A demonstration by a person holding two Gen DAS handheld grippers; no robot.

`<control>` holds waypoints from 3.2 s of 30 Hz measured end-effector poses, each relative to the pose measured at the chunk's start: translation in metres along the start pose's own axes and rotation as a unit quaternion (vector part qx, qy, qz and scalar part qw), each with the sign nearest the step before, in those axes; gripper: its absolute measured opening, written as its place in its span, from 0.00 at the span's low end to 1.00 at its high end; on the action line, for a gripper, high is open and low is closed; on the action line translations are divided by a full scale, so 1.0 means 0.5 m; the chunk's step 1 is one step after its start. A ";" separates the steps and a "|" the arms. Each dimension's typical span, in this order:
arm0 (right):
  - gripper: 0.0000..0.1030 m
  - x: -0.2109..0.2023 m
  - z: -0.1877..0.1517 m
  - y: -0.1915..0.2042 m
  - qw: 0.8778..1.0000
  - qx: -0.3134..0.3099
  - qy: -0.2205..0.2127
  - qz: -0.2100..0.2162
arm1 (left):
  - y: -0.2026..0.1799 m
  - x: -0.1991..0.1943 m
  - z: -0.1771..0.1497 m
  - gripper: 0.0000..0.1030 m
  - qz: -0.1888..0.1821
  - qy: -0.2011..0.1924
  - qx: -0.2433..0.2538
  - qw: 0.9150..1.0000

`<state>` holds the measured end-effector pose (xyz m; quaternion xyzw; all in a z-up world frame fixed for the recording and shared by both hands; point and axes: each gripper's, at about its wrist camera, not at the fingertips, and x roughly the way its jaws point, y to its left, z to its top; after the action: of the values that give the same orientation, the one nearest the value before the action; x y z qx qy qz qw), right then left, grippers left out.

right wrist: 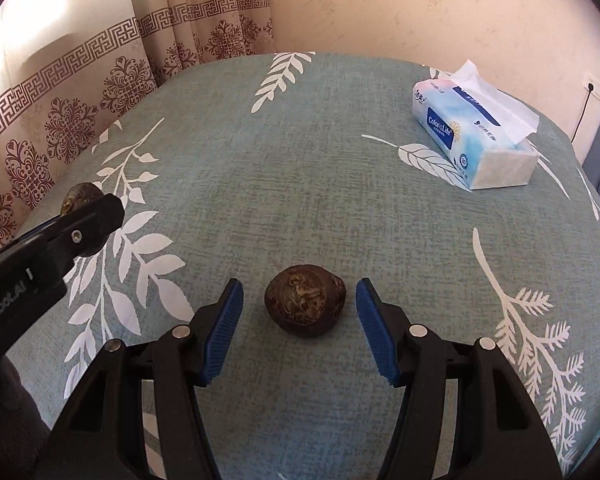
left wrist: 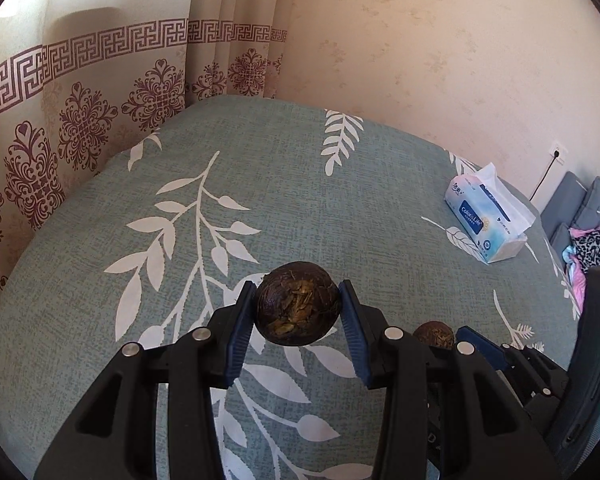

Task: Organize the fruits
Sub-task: 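Grasp one dark wrinkled fruit with the left tool while the right tool grasps the other, then carry both dark fruits to the blue basket and release them inside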

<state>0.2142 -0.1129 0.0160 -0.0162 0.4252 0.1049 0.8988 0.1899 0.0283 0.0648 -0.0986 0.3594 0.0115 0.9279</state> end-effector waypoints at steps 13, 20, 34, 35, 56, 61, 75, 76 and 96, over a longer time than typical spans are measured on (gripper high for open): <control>0.42 0.004 -0.013 -0.003 1.000 -0.004 0.008 -0.027 | -0.003 0.000 -0.002 0.41 -0.006 0.002 0.002 1.000; 0.42 -0.043 -0.044 -0.035 0.999 0.016 0.006 -0.041 | -0.010 -0.004 -0.005 0.41 -0.009 0.000 0.006 1.000; 0.42 -0.184 -0.116 -0.167 0.992 0.092 -0.020 -0.082 | -0.071 -0.021 -0.033 0.41 -0.034 -0.005 0.049 0.998; 0.42 -0.196 -0.121 -0.179 0.991 0.099 -0.022 -0.087 | -0.076 -0.023 -0.035 0.41 -0.036 -0.005 0.053 0.998; 0.42 -0.374 -0.235 -0.421 0.951 0.249 -0.056 -0.172 | -0.154 -0.050 -0.078 0.41 -0.069 -0.007 0.109 0.992; 0.42 -0.378 -0.263 -0.465 0.942 0.288 -0.045 -0.169 | -0.164 -0.054 -0.085 0.41 -0.073 -0.007 0.117 0.990; 0.44 -0.383 -0.312 -0.527 0.925 0.346 -0.030 -0.156 | -0.187 -0.067 -0.100 0.41 -0.079 -0.014 0.137 0.987; 0.44 -0.389 -0.313 -0.528 0.925 0.346 -0.032 -0.157 | -0.189 -0.068 -0.102 0.41 -0.079 -0.015 0.139 0.987; 0.44 -0.505 -0.383 -0.531 0.928 0.306 -0.116 -0.179 | -0.355 -0.149 -0.200 0.41 -0.177 0.024 0.225 0.958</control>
<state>-0.0337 -0.4395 0.0719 0.1958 0.3195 -0.1914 0.9072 0.0844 -0.1614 0.0737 0.0506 0.3513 -0.2368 0.9044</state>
